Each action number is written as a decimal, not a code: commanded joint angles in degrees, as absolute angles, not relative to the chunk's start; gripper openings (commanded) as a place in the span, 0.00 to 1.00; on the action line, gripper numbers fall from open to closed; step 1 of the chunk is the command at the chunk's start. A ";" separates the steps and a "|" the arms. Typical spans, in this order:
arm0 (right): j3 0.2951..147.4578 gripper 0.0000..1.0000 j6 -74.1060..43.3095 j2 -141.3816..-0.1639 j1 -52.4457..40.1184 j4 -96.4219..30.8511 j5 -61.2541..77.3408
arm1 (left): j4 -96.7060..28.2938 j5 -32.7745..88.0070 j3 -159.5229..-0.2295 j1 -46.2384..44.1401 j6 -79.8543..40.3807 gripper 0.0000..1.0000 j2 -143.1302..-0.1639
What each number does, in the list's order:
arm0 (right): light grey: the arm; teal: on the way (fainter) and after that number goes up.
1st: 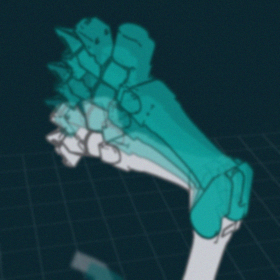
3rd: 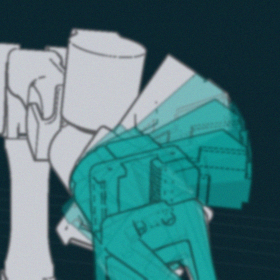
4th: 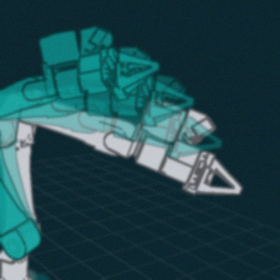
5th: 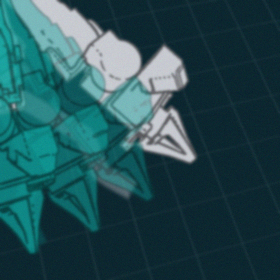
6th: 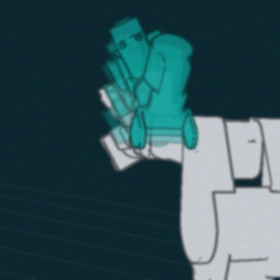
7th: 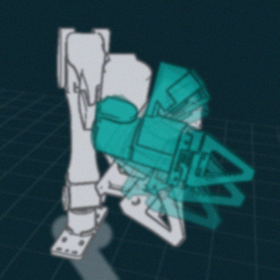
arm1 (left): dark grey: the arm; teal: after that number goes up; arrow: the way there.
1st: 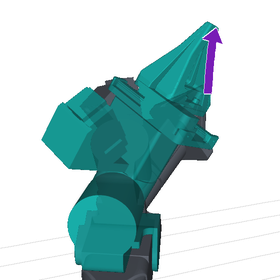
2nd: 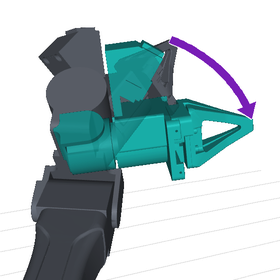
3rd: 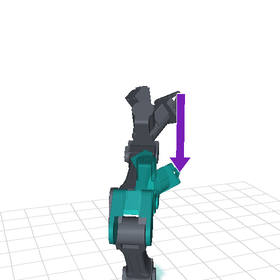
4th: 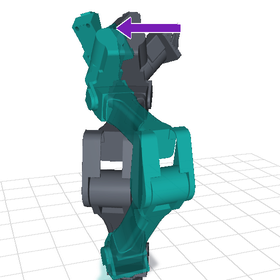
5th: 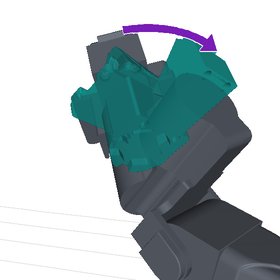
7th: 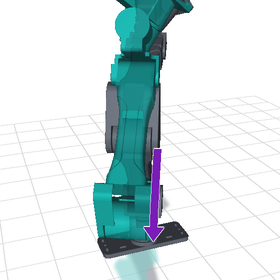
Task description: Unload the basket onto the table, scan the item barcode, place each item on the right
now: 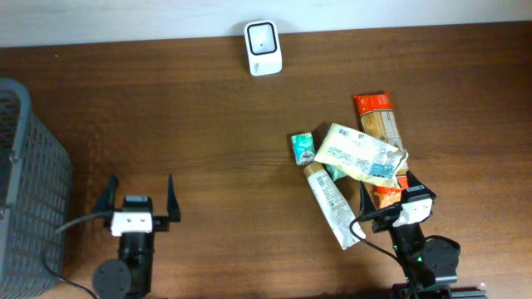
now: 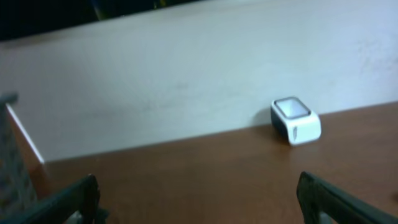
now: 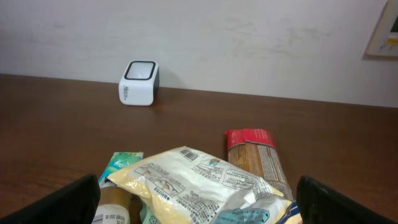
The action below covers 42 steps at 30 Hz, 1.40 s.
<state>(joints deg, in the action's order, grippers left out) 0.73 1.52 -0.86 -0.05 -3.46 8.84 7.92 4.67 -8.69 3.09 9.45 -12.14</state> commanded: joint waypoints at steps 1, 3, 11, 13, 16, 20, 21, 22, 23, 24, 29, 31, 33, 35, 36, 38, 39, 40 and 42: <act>0.32 0.99 1.50 -0.36 -0.43 -3.70 8.49 | 6.09 4.71 -0.58 3.01 10.31 0.99 -4.14; 0.32 0.99 1.50 -0.36 -0.43 -3.70 8.49 | -1.30 4.69 -0.54 2.92 10.85 0.99 -0.10; 0.32 0.99 1.50 -0.36 -0.43 -3.70 8.49 | -4.29 4.71 -0.54 2.39 10.81 0.99 -0.36; 0.32 0.99 1.50 -0.36 -0.43 -3.70 8.49 | -4.29 4.71 -0.54 2.39 10.81 0.99 -0.36; 0.32 0.99 1.50 -0.36 -0.43 -3.70 8.49 | -4.29 4.71 -0.54 2.39 10.81 0.99 -0.36; 0.32 0.99 1.50 -0.36 -0.43 -3.70 8.49 | -4.29 4.71 -0.54 2.39 10.81 0.99 -0.36; 0.32 0.99 1.50 -0.36 -0.43 -3.70 8.49 | -4.29 4.71 -0.54 2.39 10.81 0.99 -0.36; 0.32 0.99 1.50 -0.36 -0.43 -3.70 8.49 | -4.29 4.71 -0.54 2.39 10.81 0.99 -0.36; 0.32 0.99 1.50 -0.36 -0.43 -3.70 8.49 | -4.29 4.71 -0.54 2.39 10.81 0.99 -0.36; 0.32 0.99 1.50 -0.36 -0.43 -3.70 8.49 | -4.29 4.69 -0.54 2.39 10.81 0.99 -0.36; 0.32 0.99 1.50 -0.36 -0.43 -3.70 8.49 | -4.29 4.71 -0.54 2.39 10.81 0.99 -0.36; 0.32 0.99 1.50 -0.36 -0.43 -3.70 8.49 | -4.29 4.71 -0.54 2.39 10.81 0.99 -0.36; 0.32 0.99 1.50 -0.36 -0.43 -3.70 8.49 | -4.29 4.71 -0.54 2.39 10.81 0.99 -0.36; 0.32 0.99 1.50 -0.36 -0.43 -3.70 8.49 | -4.29 4.71 -0.54 2.39 10.81 0.99 -0.36; 0.32 0.99 1.50 -0.36 -0.43 -3.70 8.49 | -4.29 4.71 -0.54 2.39 10.81 0.99 -0.36; 0.32 0.99 1.50 -0.36 -0.43 -3.70 8.49 | -4.29 4.71 -0.54 2.39 10.81 0.99 -0.36; 0.32 0.99 1.50 -0.36 -0.43 -3.70 8.49 | -4.29 4.71 -0.54 2.39 10.81 0.99 -0.36; 0.32 0.99 1.50 -0.36 -0.43 -3.70 8.49 | -4.29 4.71 -0.54 2.39 10.81 0.99 -0.36; 0.32 0.99 1.50 -0.36 -0.43 -3.70 8.49 | -4.29 4.71 -0.54 2.39 10.81 0.99 -0.36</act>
